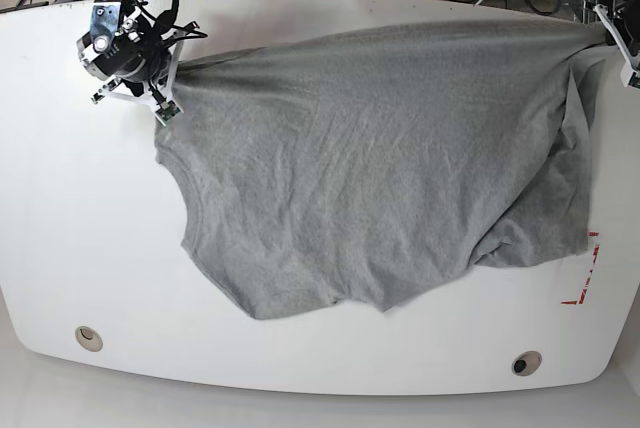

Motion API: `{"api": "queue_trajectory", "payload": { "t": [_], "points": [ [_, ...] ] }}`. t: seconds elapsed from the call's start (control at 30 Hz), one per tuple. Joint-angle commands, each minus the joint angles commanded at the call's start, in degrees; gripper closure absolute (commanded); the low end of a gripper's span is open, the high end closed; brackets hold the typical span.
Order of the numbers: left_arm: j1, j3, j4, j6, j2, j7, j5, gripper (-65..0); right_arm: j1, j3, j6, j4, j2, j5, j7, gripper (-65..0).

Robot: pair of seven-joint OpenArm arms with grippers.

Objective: Layout the t-shirt on the table in an organized manner, then fold the t-shirt properly
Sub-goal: 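Swing the lifted shirt away from the robot and lay it down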

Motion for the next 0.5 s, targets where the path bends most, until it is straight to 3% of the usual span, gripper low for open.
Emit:
{"api": "queue_trajectory", "payload": {
  "t": [0.13, 0.2, 0.23, 0.33, 0.5],
  "points": [
    [-0.18, -0.09, 0.0, 0.0, 0.0, 0.0, 0.09, -39.6, 0.35, 0.0, 0.0, 0.0, 0.0, 0.0, 0.0, -26.6],
    [-0.26, -0.09, 0.0, 0.0, -0.09, 0.0, 0.09, -44.6, 0.53, 0.0, 0.0, 0.0, 0.0, 0.26, 0.0, -34.7],
    [-0.35, -0.09, 0.0, 0.0, -0.18, 0.0, 0.09, -44.9, 0.62, 0.0, 0.0, 0.0, 0.0, 0.26, 0.09, -39.5],
    [-0.7, -0.09, 0.0, 0.0, -0.44, 0.0, 0.09, -44.2, 0.79, 0.0, 0.0, 0.0, 0.0, 0.09, 0.35, -45.3],
    [-5.19, -0.09, 0.0, 0.0, -3.43, 0.0, 0.09, -44.0, 2.9, 0.0, 0.26, 0.0, 0.0, 0.0, 0.35, -44.4]
  ]
}}
